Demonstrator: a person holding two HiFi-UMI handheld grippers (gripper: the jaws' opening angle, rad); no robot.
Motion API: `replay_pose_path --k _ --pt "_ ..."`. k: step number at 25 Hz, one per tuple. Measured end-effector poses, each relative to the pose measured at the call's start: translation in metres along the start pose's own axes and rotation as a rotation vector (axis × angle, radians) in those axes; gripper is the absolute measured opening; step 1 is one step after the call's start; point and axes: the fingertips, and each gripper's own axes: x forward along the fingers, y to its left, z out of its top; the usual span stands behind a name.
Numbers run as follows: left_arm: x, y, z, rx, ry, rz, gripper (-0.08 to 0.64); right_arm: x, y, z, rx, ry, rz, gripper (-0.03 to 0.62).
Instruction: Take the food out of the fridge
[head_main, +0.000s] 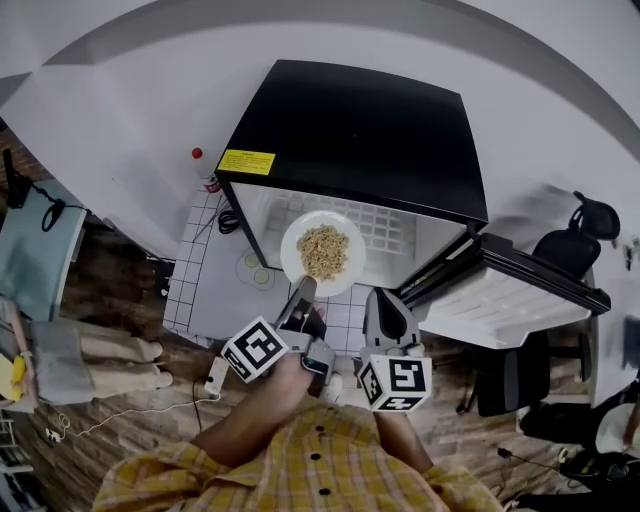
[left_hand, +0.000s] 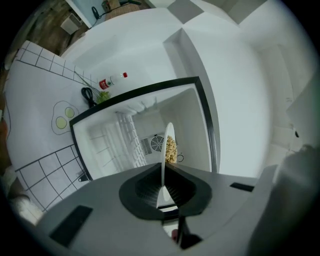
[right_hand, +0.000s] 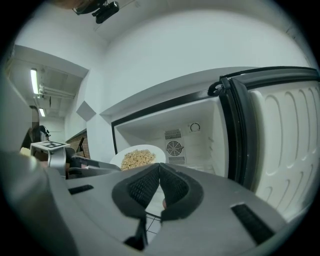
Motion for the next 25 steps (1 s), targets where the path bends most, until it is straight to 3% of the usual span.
replay_pose_path --k 5,8,25 --pt "-0.011 -0.007 -0.007 -0.065 0.005 -0.028 0.015 -0.01 0.005 0.0 0.005 0.001 0.001 0.008" --pt "-0.018 -0.004 -0.013 -0.114 0.012 0.0 0.015 -0.014 0.006 0.0 0.004 0.0 -0.004 0.008" --pt "-0.028 -0.001 -0.014 -0.179 -0.004 0.004 0.015 -0.018 0.011 -0.001 -0.02 -0.007 -0.013 0.006"
